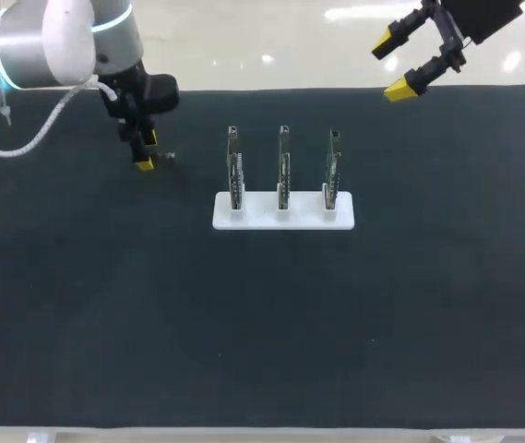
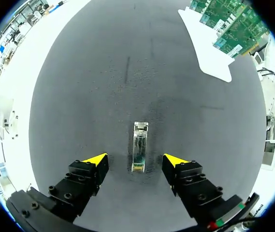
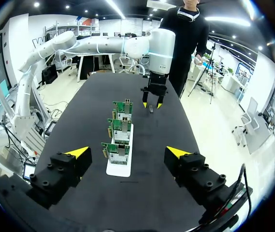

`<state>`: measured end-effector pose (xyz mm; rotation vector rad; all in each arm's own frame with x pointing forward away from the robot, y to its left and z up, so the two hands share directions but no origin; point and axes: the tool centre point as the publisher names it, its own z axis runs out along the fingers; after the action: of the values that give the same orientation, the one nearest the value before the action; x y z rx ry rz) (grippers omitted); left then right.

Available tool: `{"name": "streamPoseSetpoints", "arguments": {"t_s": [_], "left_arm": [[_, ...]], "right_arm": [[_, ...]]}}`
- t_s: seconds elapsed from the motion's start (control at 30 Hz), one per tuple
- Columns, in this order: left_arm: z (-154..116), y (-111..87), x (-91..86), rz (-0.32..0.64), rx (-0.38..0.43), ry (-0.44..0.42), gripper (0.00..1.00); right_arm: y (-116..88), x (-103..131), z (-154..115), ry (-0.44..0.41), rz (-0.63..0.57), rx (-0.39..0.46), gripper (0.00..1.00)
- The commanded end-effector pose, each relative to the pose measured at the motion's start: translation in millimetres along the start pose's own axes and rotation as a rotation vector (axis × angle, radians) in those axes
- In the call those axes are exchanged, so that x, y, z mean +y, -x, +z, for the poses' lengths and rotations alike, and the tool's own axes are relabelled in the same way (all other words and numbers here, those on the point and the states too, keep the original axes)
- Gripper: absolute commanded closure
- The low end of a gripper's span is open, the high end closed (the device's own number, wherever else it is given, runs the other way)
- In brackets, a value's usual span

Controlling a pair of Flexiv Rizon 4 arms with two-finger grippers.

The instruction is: Pick up the optical module with the left hand, and insert it into the network port with the right hand.

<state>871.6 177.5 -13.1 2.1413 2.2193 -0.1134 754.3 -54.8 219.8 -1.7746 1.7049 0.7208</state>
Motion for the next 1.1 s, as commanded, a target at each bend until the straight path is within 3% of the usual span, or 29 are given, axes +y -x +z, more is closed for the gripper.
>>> {"name": "streamPoseSetpoints", "arguments": {"t_s": [0.03,0.2,0.3,0.47,0.83,0.9,0.93,0.97,1.0,1.1], "left_arm": [[1.7,1.9,9.7,0.001,0.009,-0.061,0.0],[3.3,1.4,11.0,0.0,0.011,-0.056,0.0],[4.0,1.1,11.6,-0.002,0.013,-0.052,0.06],[5.4,0.4,12.1,-0.004,0.016,-0.049,0.34],[8.9,5.4,10.1,-0.001,0.014,-0.05,0.5],[9.3,6.4,9.4,-0.001,0.013,-0.049,0.57],[9.3,6.8,9.1,0.0,0.013,-0.049,0.71],[9.0,7.3,8.7,-0.001,0.012,-0.048,0.71],[7.8,7.8,8.1,0.0,0.01,-0.048,1.0],[0.1,7.9,6.3,-0.001,-0.002,-0.055,1.0]], "right_arm": [[0.0,0.3,0.2,-0.001,-0.001,-0.001,0.0],[0.0,0.3,0.2,-0.001,-0.001,-0.001,0.0],[0.0,0.3,0.2,-0.001,-0.001,-0.001,0.0],[0.0,0.3,0.2,-0.001,-0.001,-0.001,0.0],[0.0,0.3,0.2,-0.001,-0.001,-0.001,0.0],[0.0,0.3,0.2,-0.001,-0.001,-0.001,0.0],[0.0,0.3,0.2,-0.001,-0.001,-0.001,0.0],[0.0,0.3,0.2,-0.001,-0.001,-0.001,0.0],[0.0,0.3,0.2,-0.001,-0.001,-0.001,0.0],[0.0,0.3,0.2,-0.001,-0.001,-0.001,0.0]]}}
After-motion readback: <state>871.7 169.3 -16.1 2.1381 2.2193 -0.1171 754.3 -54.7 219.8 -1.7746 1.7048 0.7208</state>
